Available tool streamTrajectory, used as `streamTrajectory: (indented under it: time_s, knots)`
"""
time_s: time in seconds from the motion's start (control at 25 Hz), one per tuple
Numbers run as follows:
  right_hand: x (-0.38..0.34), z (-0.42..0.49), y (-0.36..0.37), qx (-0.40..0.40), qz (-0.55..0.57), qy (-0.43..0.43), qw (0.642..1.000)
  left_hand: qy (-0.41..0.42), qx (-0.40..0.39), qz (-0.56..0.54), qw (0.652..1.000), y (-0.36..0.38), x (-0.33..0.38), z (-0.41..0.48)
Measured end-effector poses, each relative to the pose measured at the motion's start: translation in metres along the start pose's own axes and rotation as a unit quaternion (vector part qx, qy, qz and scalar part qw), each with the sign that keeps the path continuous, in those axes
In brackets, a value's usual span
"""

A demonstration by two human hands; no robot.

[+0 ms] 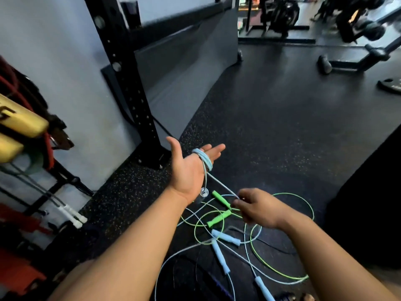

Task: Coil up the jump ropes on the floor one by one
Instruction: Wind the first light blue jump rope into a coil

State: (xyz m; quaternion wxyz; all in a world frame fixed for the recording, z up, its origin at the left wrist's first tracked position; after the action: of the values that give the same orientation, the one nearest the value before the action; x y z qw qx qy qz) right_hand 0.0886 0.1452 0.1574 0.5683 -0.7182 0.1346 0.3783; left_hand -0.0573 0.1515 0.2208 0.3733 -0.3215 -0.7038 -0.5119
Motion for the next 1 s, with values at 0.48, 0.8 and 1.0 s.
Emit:
streamTrajectory:
  time_s: [0.48, 0.8, 1.0]
  knots:
    - [-0.067, -0.053, -0.059, 0.113, 0.047, -0.147, 0.981, -0.094, -0.127, 0.247, 0.956, 0.019, -0.06, -0.046]
    - [-0.059, -0.056, -0.09, 0.218, 0.145, -0.124, 0.957, -0.177, -0.256, 0.282, 0.907, 0.053, -0.081, -0.111]
    - [-0.026, -0.042, -0.071, 0.199, 0.169, -0.075, 0.962, -0.199, -0.213, 0.113, 0.95, 0.048, -0.063, -0.112]
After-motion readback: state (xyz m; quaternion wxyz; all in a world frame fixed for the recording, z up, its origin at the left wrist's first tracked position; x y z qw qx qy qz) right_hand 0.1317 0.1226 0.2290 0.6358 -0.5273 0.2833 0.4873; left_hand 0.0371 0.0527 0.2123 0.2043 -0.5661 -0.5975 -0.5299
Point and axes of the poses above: each hand's wrist, its own z-axis towards the middle knuckle, its own y-axis out of the palm, x = y × z, the point moved 10 cm from there along z, towards the middle knuckle, and after that the axes turned 15 degrees about x, right-handed, at the moved point
